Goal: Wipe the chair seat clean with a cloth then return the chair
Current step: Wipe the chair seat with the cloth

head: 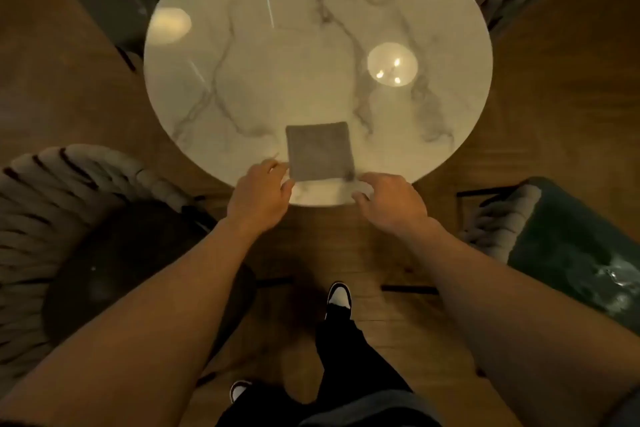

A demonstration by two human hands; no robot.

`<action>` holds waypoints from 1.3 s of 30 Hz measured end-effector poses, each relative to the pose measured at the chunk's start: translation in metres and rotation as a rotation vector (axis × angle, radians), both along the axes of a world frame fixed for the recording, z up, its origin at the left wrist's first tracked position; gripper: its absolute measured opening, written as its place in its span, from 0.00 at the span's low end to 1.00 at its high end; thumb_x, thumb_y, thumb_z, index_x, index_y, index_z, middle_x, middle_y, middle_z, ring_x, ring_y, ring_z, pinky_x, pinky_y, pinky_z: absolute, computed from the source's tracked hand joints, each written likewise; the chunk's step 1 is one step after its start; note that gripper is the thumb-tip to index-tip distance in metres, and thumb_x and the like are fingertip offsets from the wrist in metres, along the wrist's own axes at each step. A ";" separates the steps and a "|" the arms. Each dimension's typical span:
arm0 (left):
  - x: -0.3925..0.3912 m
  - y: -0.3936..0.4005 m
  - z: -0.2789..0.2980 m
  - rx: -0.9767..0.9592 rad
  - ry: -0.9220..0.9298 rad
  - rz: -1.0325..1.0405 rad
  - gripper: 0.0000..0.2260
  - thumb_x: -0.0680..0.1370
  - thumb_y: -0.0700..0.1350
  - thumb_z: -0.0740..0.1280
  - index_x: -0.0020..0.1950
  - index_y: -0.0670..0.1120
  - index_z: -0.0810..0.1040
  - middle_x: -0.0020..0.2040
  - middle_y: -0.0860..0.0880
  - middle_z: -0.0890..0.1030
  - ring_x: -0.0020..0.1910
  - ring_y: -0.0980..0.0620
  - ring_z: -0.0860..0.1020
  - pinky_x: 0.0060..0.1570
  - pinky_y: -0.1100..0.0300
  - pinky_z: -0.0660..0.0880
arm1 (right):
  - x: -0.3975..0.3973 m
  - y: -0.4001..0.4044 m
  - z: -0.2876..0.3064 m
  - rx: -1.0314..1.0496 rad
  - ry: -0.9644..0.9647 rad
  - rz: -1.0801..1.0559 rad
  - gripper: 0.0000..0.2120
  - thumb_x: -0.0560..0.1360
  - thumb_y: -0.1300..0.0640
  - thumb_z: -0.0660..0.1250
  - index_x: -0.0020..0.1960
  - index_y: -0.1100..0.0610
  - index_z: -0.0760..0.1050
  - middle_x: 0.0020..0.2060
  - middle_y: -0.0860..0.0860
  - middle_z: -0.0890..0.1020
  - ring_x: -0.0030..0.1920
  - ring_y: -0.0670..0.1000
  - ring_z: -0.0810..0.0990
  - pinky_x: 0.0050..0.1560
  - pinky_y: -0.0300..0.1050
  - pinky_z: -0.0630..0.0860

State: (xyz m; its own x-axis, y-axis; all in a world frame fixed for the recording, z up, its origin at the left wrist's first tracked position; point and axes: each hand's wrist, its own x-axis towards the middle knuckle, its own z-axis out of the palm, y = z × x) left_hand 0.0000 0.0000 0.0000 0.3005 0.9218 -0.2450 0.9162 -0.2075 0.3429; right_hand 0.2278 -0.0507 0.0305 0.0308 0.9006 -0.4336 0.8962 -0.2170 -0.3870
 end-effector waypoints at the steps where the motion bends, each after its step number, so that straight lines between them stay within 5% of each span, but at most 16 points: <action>1: 0.006 0.009 -0.003 0.037 -0.010 -0.015 0.20 0.83 0.51 0.57 0.73 0.45 0.68 0.70 0.45 0.70 0.67 0.45 0.69 0.65 0.48 0.68 | 0.004 0.010 -0.005 0.010 0.026 -0.014 0.19 0.83 0.49 0.62 0.71 0.55 0.74 0.67 0.55 0.79 0.68 0.58 0.75 0.65 0.51 0.72; 6: 0.038 0.048 -0.017 0.059 0.022 -0.090 0.22 0.82 0.52 0.59 0.74 0.46 0.67 0.72 0.45 0.68 0.69 0.45 0.66 0.67 0.48 0.66 | 0.008 0.053 -0.025 -0.021 0.185 -0.258 0.23 0.82 0.49 0.65 0.72 0.60 0.73 0.66 0.58 0.79 0.66 0.59 0.76 0.66 0.50 0.72; 11: 0.051 0.067 -0.029 0.059 0.155 -0.241 0.25 0.81 0.55 0.59 0.77 0.54 0.60 0.77 0.48 0.60 0.75 0.46 0.58 0.70 0.47 0.59 | -0.009 0.080 -0.041 -0.028 0.260 -0.413 0.15 0.80 0.50 0.67 0.58 0.61 0.78 0.53 0.57 0.82 0.57 0.59 0.79 0.51 0.45 0.72; 17: 0.043 0.068 -0.043 -0.059 0.289 -0.313 0.32 0.79 0.63 0.56 0.79 0.58 0.46 0.80 0.51 0.44 0.78 0.47 0.42 0.72 0.36 0.44 | -0.028 0.090 -0.049 -0.098 0.402 -0.639 0.19 0.78 0.54 0.69 0.67 0.58 0.74 0.61 0.55 0.81 0.61 0.56 0.79 0.51 0.41 0.71; 20: 0.041 0.069 -0.045 -0.058 0.254 -0.335 0.33 0.78 0.65 0.55 0.79 0.58 0.46 0.80 0.51 0.44 0.78 0.47 0.41 0.73 0.37 0.43 | -0.034 0.087 -0.047 -0.082 0.397 -0.651 0.12 0.77 0.59 0.70 0.60 0.56 0.76 0.55 0.52 0.81 0.55 0.53 0.79 0.45 0.37 0.71; 23: 0.037 0.070 -0.043 -0.045 0.099 -0.262 0.33 0.78 0.62 0.61 0.79 0.53 0.54 0.80 0.49 0.51 0.78 0.46 0.49 0.75 0.41 0.50 | -0.044 0.080 -0.048 0.039 0.389 -0.608 0.11 0.74 0.64 0.70 0.54 0.54 0.76 0.50 0.50 0.80 0.50 0.51 0.79 0.35 0.29 0.68; 27: 0.029 0.066 -0.039 -0.005 -0.409 0.340 0.19 0.78 0.48 0.66 0.68 0.46 0.75 0.64 0.46 0.74 0.61 0.50 0.74 0.62 0.54 0.73 | -0.063 0.072 -0.050 0.142 0.379 -0.514 0.18 0.75 0.63 0.68 0.65 0.55 0.78 0.55 0.53 0.78 0.53 0.50 0.77 0.50 0.37 0.71; 30: 0.024 0.067 -0.038 -0.200 -0.605 0.631 0.10 0.79 0.46 0.66 0.60 0.48 0.80 0.51 0.50 0.82 0.48 0.54 0.80 0.52 0.55 0.79 | -0.080 0.071 -0.049 0.184 0.382 -0.453 0.20 0.78 0.64 0.66 0.69 0.57 0.75 0.56 0.52 0.75 0.54 0.49 0.75 0.54 0.38 0.71; 34: 0.021 0.077 -0.033 -0.407 -0.803 0.727 0.10 0.78 0.47 0.68 0.59 0.47 0.81 0.47 0.48 0.84 0.40 0.55 0.83 0.43 0.58 0.82 | -0.100 0.075 -0.049 0.208 0.379 -0.426 0.20 0.79 0.64 0.65 0.70 0.58 0.74 0.57 0.54 0.75 0.52 0.48 0.72 0.54 0.37 0.69; 39: 0.015 0.092 -0.035 -0.486 -0.784 0.694 0.10 0.74 0.51 0.73 0.54 0.50 0.82 0.47 0.51 0.84 0.45 0.52 0.84 0.48 0.52 0.82 | -0.112 0.077 -0.055 0.240 0.337 -0.315 0.17 0.79 0.64 0.64 0.67 0.60 0.76 0.56 0.56 0.76 0.55 0.55 0.75 0.55 0.45 0.73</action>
